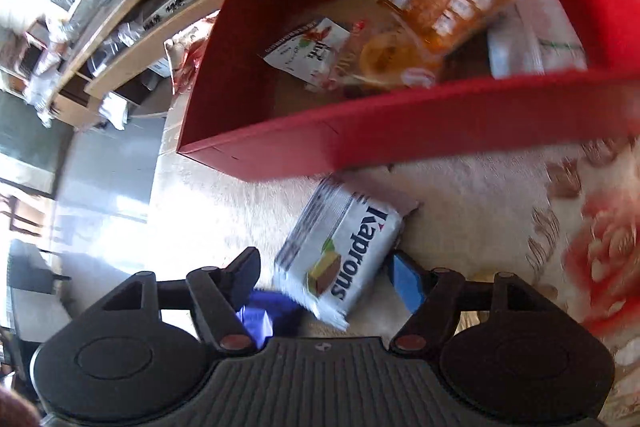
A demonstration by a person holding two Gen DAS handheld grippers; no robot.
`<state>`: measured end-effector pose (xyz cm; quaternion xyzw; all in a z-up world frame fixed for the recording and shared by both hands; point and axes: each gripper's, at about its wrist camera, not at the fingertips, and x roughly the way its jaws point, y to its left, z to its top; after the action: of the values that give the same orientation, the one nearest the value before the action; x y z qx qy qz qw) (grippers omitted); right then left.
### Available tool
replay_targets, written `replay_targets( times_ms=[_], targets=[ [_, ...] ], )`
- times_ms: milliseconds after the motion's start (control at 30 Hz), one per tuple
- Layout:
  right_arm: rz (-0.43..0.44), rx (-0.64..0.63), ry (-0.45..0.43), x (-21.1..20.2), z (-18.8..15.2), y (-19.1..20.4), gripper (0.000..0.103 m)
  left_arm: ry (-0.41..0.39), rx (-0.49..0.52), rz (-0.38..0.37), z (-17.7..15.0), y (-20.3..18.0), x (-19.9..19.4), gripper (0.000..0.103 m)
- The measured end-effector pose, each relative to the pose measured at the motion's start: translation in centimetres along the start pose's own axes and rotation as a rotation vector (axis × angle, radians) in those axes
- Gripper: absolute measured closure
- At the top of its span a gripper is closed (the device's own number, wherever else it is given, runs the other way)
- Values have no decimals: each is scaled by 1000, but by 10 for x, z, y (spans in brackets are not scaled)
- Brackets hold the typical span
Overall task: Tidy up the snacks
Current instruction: 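Lift the blue bag with the left gripper while the right gripper lifts the Kaprons pack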
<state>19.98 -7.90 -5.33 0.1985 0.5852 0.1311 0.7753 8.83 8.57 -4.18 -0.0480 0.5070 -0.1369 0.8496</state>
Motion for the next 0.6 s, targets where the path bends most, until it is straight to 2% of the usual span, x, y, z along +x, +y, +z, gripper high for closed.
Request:
replay_targets(
  times_ms=[67,100,267,367,600],
  targets=[
    [-81,-63,-18,6,0,13,31,-1,14,6,-1,-3,1,25],
    [-114,-98,-20,10,0,21,27,-1,22,9,-2,-4,1,24],
    [-227,-276,-5,23,-15,46,16,-3,30,1,-4,-6,3,17],
    [-202,-273,-12,29,-18,46,0,1,36,1,-6,-6,5,12],
    [-243,-353,-12,34,-28,53,0,7,42,-9,-7,-9,6,5]
  ],
)
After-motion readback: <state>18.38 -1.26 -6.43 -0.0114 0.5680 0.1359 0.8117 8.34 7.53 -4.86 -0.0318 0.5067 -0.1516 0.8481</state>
